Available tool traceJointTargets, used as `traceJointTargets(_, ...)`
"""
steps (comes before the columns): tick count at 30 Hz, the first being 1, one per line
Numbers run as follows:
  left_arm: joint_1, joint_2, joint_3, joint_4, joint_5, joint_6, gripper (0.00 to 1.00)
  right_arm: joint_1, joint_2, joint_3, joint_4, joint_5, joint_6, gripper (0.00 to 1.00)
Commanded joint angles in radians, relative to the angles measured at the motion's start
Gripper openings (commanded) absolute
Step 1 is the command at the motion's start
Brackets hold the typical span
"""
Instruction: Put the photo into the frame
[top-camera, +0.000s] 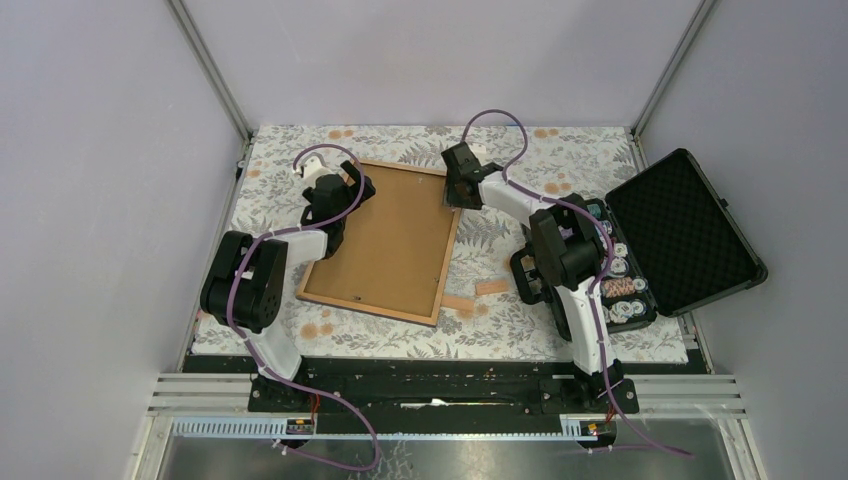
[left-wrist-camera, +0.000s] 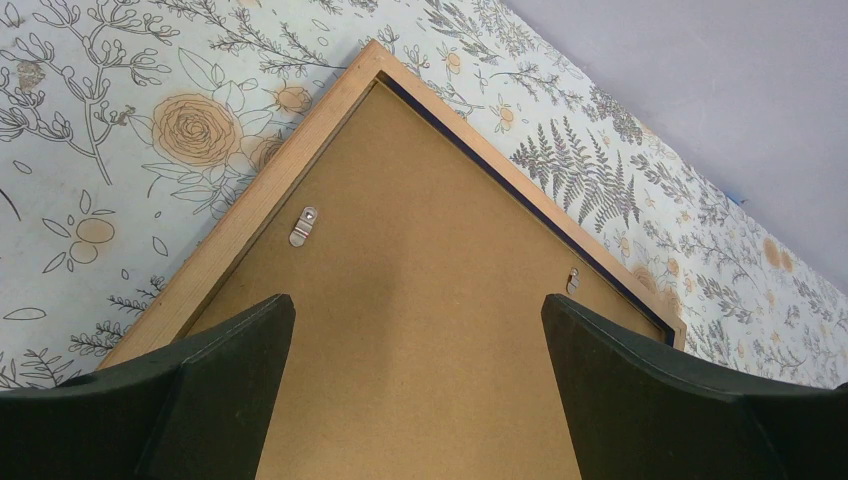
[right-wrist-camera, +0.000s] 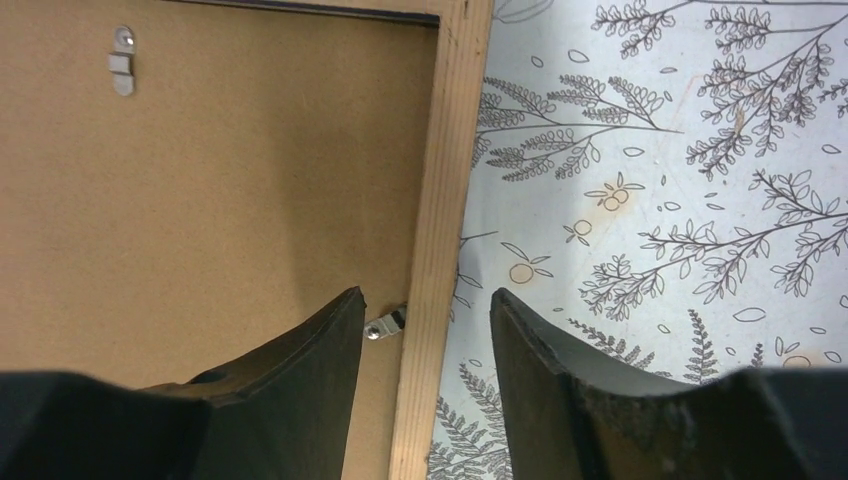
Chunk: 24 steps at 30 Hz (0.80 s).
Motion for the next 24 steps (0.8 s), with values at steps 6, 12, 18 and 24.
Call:
traceJointTargets(6, 0.002, -0.02, 0.031, 0.029, -0.015, 0.033, 0.99, 0.015, 0.006, 0.0, -0.019, -0.004, 0.003, 0.36)
traceJointTargets(12, -0.003, -0.026, 0.036, 0.016, -0.007, 0.036, 0.99, 0.001, 0.016, 0.101, -0.033, 0.042, -0.101, 0.74)
traceJointTargets(18, -0.029, -0.074, 0.109, -0.236, 0.043, -0.015, 0.99, -0.037, 0.094, 0.267, -0.039, -0.033, -0.478, 0.98)
traceJointTargets(24, -0.153, -0.173, 0.228, -0.838, -0.118, -0.176, 0.99, -0.051, 0.218, 0.443, -0.076, -0.253, -0.725, 1.0)
